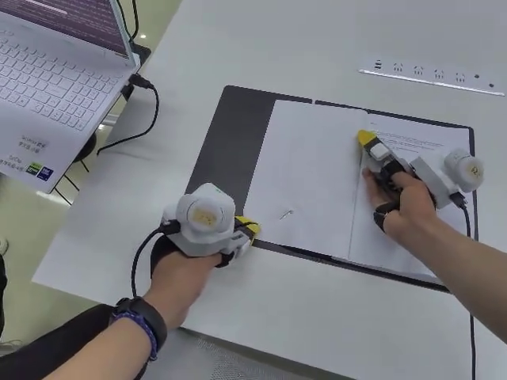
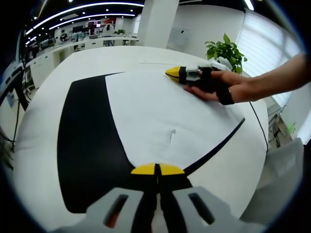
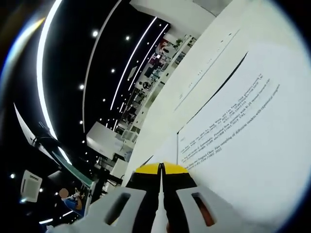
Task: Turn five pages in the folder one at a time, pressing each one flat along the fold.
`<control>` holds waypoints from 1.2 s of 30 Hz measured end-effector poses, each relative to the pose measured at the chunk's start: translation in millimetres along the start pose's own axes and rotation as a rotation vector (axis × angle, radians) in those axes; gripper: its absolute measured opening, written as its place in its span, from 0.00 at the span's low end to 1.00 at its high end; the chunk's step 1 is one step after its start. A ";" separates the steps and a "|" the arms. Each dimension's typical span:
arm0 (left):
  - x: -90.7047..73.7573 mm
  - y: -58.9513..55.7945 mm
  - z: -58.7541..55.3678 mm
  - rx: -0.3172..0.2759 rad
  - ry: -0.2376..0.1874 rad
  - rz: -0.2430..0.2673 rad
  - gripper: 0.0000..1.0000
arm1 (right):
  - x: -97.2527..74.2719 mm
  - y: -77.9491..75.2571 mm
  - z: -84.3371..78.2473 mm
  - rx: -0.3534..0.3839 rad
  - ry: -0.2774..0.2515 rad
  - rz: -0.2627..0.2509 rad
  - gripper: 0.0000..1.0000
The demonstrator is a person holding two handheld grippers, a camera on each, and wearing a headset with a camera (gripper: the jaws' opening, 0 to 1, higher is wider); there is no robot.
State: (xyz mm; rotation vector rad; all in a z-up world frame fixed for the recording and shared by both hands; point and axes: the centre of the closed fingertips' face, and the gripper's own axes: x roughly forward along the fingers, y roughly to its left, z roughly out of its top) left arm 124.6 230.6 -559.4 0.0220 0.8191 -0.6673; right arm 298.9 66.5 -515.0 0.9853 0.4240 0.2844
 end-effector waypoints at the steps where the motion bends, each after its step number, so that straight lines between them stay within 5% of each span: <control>1: -0.1 0.0 0.0 -0.003 -0.001 0.002 0.00 | 2.1 0.0 1.9 0.001 -0.005 -0.002 0.00; 9: 0.2 0.5 -0.4 -0.012 -0.002 0.009 0.00 | 16.6 -4.0 14.7 0.029 -0.039 -0.016 0.00; 17: 0.0 0.6 -0.2 -0.022 -0.004 0.015 0.00 | 37.5 -5.9 20.9 -0.002 0.005 -0.027 0.00; 22: -0.3 0.5 -0.1 -0.026 -0.003 0.017 0.00 | 54.7 -30.7 33.0 0.037 -0.017 -0.035 0.00; 36: -0.9 0.3 -1.0 -0.031 -0.010 0.015 0.00 | 39.1 -37.7 12.2 -0.012 0.075 0.039 0.00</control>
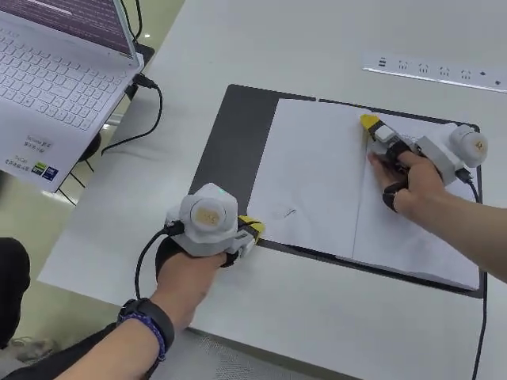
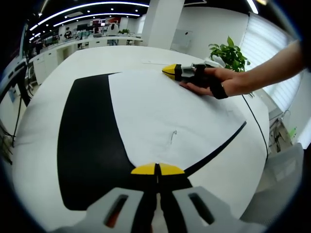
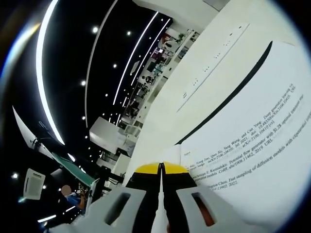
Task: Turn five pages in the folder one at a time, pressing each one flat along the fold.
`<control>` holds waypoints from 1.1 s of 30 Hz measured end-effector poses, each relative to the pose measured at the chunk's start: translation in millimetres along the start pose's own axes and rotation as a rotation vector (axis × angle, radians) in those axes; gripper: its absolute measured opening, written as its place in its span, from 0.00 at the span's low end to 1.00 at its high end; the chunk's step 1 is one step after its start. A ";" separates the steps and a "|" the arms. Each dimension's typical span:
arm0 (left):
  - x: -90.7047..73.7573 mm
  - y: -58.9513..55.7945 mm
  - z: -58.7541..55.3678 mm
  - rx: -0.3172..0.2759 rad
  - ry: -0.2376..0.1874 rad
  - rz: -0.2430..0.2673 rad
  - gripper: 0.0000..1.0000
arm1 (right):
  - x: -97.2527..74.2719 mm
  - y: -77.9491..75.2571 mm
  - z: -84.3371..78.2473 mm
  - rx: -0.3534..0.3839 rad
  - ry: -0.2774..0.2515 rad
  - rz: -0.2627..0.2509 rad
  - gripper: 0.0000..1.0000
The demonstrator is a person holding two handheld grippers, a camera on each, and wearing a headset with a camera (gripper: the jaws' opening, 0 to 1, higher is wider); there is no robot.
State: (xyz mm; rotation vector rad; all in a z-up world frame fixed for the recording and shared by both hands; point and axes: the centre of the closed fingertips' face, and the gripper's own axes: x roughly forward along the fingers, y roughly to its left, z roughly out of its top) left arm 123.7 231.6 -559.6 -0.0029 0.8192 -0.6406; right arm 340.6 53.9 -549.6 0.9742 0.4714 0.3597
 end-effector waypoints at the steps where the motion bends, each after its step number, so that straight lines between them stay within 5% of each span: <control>1: 0.1 0.2 0.0 -0.002 -0.001 0.001 0.00 | -1.6 -0.4 -1.5 -0.004 0.004 0.003 0.00; 5: 0.1 0.2 0.2 -0.005 -0.007 0.001 0.00 | -9.8 -1.3 -9.8 -0.036 0.020 0.014 0.00; 6: 0.3 0.5 0.0 0.005 -0.005 0.003 0.00 | -22.0 19.3 -23.3 -0.050 0.029 0.019 0.00; 8: 0.7 0.4 -0.3 0.034 0.001 0.002 0.00 | -31.0 31.7 -35.5 -0.061 0.056 0.036 0.00; 15: 0.6 0.2 -0.6 0.045 -0.001 -0.001 0.00 | -58.6 52.0 -55.6 -0.076 0.074 0.058 0.00; 33: 1.1 -0.4 0.8 0.049 -0.002 -0.002 0.00 | -93.8 55.2 -80.1 -0.077 0.104 0.070 0.00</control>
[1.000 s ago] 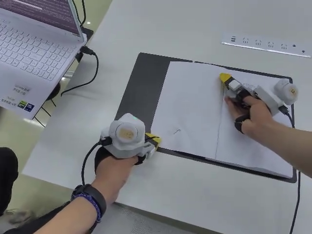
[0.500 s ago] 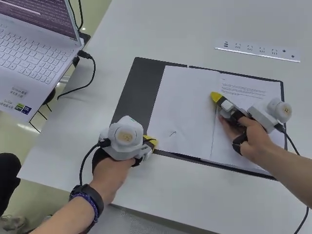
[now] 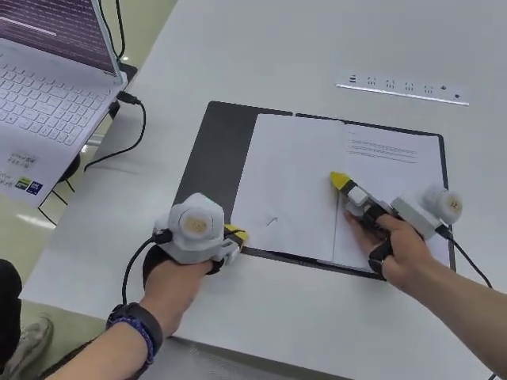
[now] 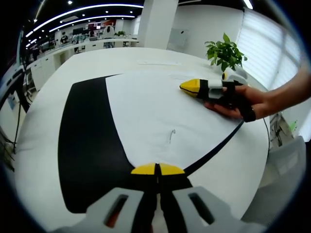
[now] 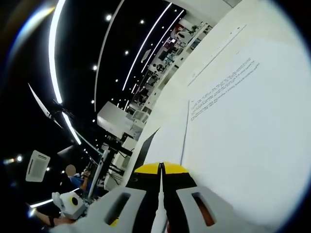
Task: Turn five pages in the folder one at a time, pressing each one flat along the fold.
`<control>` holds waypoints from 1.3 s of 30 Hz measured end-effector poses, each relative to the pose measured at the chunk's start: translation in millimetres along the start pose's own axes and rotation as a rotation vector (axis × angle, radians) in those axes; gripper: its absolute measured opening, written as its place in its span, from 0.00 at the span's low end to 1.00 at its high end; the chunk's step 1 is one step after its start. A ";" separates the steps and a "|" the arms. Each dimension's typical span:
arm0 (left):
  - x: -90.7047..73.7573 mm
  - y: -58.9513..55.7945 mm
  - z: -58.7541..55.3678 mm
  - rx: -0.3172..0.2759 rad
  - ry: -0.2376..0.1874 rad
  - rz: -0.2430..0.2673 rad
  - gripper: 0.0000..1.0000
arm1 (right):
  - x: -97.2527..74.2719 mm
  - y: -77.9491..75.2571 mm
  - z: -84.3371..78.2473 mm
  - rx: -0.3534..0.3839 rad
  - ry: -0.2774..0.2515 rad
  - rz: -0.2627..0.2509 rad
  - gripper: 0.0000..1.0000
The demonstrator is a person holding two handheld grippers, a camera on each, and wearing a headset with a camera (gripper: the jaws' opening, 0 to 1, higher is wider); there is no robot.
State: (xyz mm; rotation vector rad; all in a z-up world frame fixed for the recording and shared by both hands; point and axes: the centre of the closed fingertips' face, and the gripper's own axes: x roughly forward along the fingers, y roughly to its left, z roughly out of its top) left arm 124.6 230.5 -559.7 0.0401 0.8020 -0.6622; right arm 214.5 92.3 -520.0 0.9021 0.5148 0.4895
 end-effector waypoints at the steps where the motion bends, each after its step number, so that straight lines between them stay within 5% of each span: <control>1: 0.0 -0.1 0.1 -0.001 0.000 0.000 0.00 | -2.1 -0.5 -2.1 -0.003 0.006 0.003 0.00; 39: -1.3 -1.6 -0.2 0.003 -0.008 0.008 0.00 | -51.6 -7.0 -52.0 -0.018 0.087 0.008 0.00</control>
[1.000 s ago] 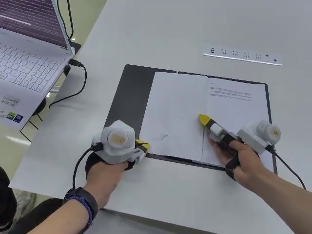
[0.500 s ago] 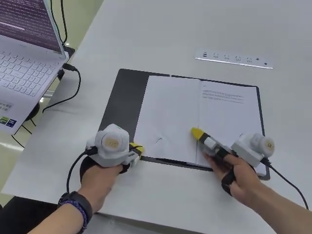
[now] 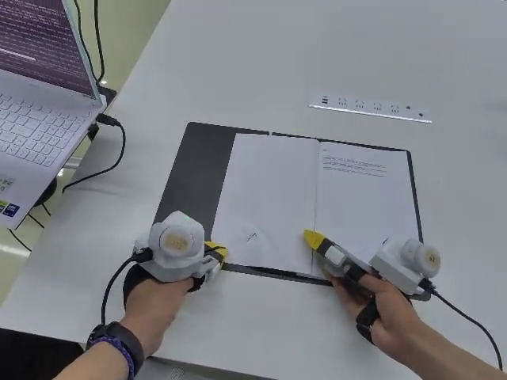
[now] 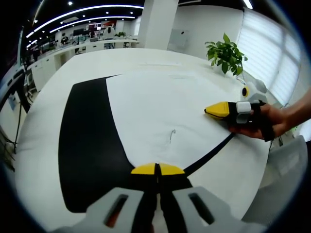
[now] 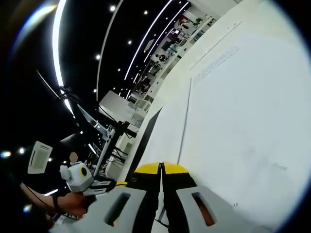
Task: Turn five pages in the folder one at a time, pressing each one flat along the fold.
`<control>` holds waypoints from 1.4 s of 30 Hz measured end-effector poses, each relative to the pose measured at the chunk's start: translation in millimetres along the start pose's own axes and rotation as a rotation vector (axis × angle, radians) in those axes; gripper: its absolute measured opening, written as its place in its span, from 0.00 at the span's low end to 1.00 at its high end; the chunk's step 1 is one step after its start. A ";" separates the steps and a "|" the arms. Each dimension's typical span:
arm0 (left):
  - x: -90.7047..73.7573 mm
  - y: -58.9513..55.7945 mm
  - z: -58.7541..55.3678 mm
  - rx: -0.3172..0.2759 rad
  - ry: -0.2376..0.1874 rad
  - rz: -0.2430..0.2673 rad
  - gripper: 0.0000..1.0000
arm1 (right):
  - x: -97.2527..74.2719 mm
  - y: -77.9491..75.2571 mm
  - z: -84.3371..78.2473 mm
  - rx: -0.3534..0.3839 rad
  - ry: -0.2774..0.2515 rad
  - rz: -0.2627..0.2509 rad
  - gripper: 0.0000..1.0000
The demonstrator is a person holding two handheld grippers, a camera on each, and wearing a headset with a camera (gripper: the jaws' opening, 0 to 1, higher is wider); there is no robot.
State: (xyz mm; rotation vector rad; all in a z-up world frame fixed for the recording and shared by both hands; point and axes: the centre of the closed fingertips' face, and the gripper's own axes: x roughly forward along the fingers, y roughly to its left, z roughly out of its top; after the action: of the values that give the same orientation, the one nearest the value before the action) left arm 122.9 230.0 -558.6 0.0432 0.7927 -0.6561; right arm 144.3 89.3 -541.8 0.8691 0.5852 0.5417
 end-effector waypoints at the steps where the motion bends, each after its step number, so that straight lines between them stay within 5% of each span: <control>1: 0.0 0.1 -0.1 0.000 0.000 0.000 0.00 | -1.2 0.6 -2.0 -0.002 0.004 0.000 0.00; 20: -1.0 -0.3 -0.3 0.003 -0.001 0.011 0.00 | -17.9 7.3 -21.4 0.023 0.000 -0.010 0.00; 34: 0.2 -5.4 0.7 0.074 0.077 0.055 0.00 | -20.9 7.8 -21.4 0.036 0.002 -0.083 0.00; 42: -2.7 -21.5 1.1 0.060 0.099 0.043 0.17 | -51.7 19.7 -7.9 -0.008 -0.051 -0.089 0.17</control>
State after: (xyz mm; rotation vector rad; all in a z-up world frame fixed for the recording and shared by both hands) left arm 110.1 213.9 -551.7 0.1474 0.8649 -0.6405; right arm 98.0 70.4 -516.9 0.8425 0.5723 0.4399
